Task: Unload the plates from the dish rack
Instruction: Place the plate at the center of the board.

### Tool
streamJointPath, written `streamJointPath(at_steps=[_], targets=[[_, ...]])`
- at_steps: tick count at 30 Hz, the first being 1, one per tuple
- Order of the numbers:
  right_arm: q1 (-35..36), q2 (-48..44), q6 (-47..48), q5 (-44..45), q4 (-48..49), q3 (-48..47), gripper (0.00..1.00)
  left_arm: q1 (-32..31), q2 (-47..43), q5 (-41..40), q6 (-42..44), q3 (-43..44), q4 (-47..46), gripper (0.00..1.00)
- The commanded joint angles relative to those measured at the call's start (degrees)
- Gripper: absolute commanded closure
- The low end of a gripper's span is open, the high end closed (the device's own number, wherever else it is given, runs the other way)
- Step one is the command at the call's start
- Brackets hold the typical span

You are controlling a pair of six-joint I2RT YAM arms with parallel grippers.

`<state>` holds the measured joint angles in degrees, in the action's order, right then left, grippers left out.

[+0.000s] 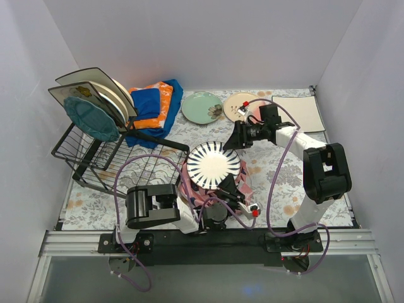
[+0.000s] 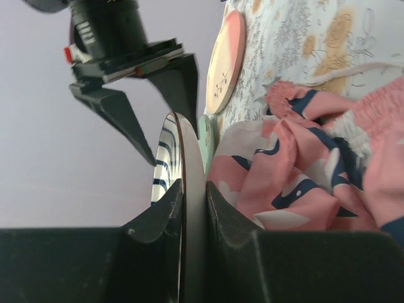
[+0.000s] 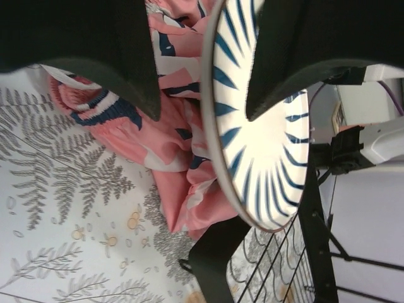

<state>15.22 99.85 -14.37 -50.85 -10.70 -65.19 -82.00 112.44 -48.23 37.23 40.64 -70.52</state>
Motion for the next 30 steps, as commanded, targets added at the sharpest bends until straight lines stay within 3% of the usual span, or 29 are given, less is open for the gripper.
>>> streamJointPath(at_steps=[1,2,3,5,7,11,13,16,17,21,22,23,24,25,30], targets=[[0.8,-2.3,3.2,-3.7,-1.2,0.3,0.48,-0.6,-1.4,1.8,5.2,2.3,-11.4,1.0],[0.9,-2.5,3.2,-4.0,-1.1,0.5,0.54,-0.6,-2.0,2.0,4.7,2.4,-10.3,1.0],[0.9,-2.6,3.1,-5.4,-0.9,0.6,0.67,-0.5,-2.2,2.1,4.3,2.4,-10.1,1.0],[0.9,-2.7,2.6,-7.5,-0.1,0.9,0.79,-0.6,-2.4,2.2,4.3,2.4,-10.2,1.0],[0.9,-2.6,2.3,-9.4,0.2,0.9,0.79,-0.6,-2.1,2.3,5.4,2.1,-11.6,1.0],[1.0,-2.1,2.0,-12.2,0.4,1.0,0.62,-0.6,-1.4,2.4,6.8,1.8,-14.4,1.0],[1.2,-1.6,1.8,-12.9,0.3,0.9,0.62,-0.5,-1.2,2.6,7.2,1.7,-15.4,1.0],[1.6,-1.8,2.1,-14.3,0.7,1.2,0.83,-0.6,-1.1,2.8,7.4,1.6,-16.1,1.0],[1.6,-1.8,2.0,-13.8,0.9,1.2,0.96,-0.6,-1.1,2.8,7.4,1.5,-16.3,1.0],[0.7,-1.9,-3.1,-14.3,4.7,1.1,0.99,-0.3,0.8,-0.3,9.2,5.2,-21.6,1.0],[0.5,-2.1,-4.9,-14.7,6.5,1.3,0.99,-0.1,1.7,-1.8,9.3,5.8,-22.6,0.93],[0.2,-2.3,-7.7,-14.7,8.7,1.6,0.99,0.0,1.7,-2.0,9.1,6.2,-22.8,0.69],[-0.7,-3.1,-10.2,-14.8,14.9,2.9,0.99,-0.1,1.7,-1.9,8.0,6.3,-22.7,0.61],[-1.2,-3.6,-15.4,-15.0,18.0,3.7,0.99,-0.1,1.7,-1.9,7.2,6.4,-22.0,0.59],[-3.9,-4.6,-23.5,-13.3,27.0,4.2,0.99,0.0,-0.8,-1.7,-2.7,6.6,-14.7,0.48]])
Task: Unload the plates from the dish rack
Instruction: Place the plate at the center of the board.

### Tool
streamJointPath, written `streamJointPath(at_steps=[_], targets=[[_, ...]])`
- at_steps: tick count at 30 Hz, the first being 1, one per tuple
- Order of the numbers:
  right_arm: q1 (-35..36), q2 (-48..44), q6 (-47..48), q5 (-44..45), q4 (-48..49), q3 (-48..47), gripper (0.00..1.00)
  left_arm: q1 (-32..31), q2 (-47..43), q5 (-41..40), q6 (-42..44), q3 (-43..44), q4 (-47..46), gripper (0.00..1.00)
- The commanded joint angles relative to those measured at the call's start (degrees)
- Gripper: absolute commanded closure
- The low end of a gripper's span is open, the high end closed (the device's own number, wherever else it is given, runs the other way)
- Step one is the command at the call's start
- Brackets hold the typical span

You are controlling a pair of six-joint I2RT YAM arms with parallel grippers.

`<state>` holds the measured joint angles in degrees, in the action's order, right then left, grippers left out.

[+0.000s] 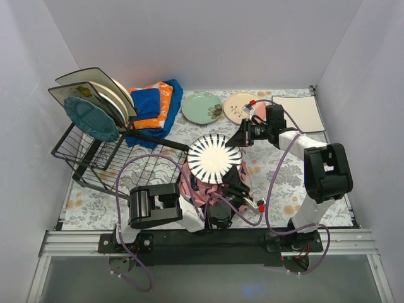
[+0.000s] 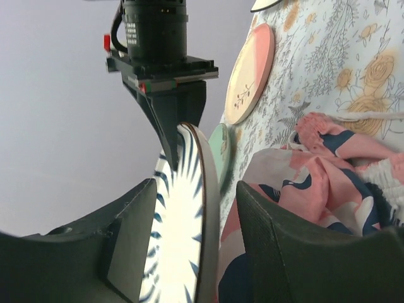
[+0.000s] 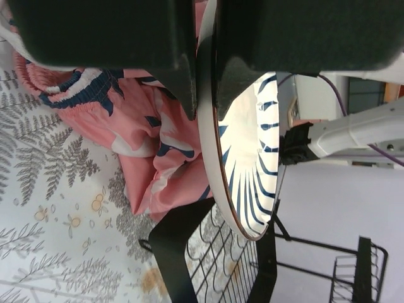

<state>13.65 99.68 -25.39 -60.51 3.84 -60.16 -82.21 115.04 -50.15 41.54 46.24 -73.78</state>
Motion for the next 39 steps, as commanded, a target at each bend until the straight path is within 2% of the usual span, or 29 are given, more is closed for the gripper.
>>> streamJointPath(at_steps=[1,6,7,9,10,11,12,14,16,18,20,21,23,24,25,27,31,35,39], targets=[[-2.7,-4.3,-14.4,-3.6,17.4,-0.2,0.99,0.2,-4.1,0.4,-11.3,1.0,-8.2,0.47],[-5.2,-2.2,-29.3,-2.0,31.8,0.0,0.99,0.2,-10.3,2.9,-24.3,1.0,3.7,0.44],[-5.9,-1.8,-32.3,-1.7,38.2,0.2,0.99,0.1,-11.0,3.2,-26.1,1.1,7.5,0.34],[-8.9,-1.2,-41.3,0.1,45.5,2.6,0.99,0.1,-13.5,4.6,-31.9,1.3,11.5,0.34],[-10.1,-1.1,-44.6,1.1,50.8,4.1,0.99,0.0,-14.5,5.2,-34.0,1.5,16.7,0.34],[-12.7,-0.4,-48.0,2.6,60.7,6.9,0.99,0.1,-15.7,6.1,-39.5,1.8,19.8,0.34],[-13.5,0.2,-56.0,3.2,66.5,8.4,0.99,0.1,-16.8,7.9,-41.2,2.0,22.7,0.34],[-18.0,2.4,-62.5,5.0,79.0,12.1,0.99,0.1,-19.9,9.8,-46.5,2.1,29.5,0.34],[-19.9,3.5,-66.7,6.1,82.6,14.1,0.99,0.0,-22.7,12.9,-53.1,2.9,36.7,0.34],[-22.1,3.6,-65.2,6.6,82.4,17.0,0.99,0.2,-24.4,15.7,-59.3,4.9,44.1,0.34],[-24.3,2.4,-63.3,7.6,80.9,19.0,0.99,0.8,-27.3,16.9,-63.1,5.9,47.5,0.33],[-25.0,1.8,-62.2,7.8,79.1,20.6,0.99,1.4,-28.5,18.1,-68.0,6.6,52.1,0.33],[-27.2,-1.0,-56.9,9.2,75.6,22.3,0.99,4.1,-32.8,21.7,-73.4,8.0,55.5,0.33],[-27.8,-2.3,-54.3,9.9,68.0,23.8,0.99,5.5,-34.2,23.7,-80.1,9.3,60.5,0.33],[-28.8,-4.9,-47.8,11.5,64.4,24.4,0.99,8.4,-35.8,27.4,-82.8,9.6,62.3,0.33],[-29.5,-7.4,-43.0,13.3,56.7,26.6,0.99,9.9,-40.3,27.6,-86.3,8.9,63.5,0.33],[-31.3,-12.5,-36.2,16.9,50.8,31.0,0.99,10.4,-44.6,25.0,-90.2,7.5,65.5,0.33],[-33.8,-16.7,-29.3,20.2,44.4,35.0,0.99,10.4,-44.7,19.1,-89.3,4.4,64.2,0.33],[-36.1,-21.3,-23.4,23.9,36.6,36.4,0.99,10.4,-44.2,17.3,-89.0,3.8,63.7,0.33]])
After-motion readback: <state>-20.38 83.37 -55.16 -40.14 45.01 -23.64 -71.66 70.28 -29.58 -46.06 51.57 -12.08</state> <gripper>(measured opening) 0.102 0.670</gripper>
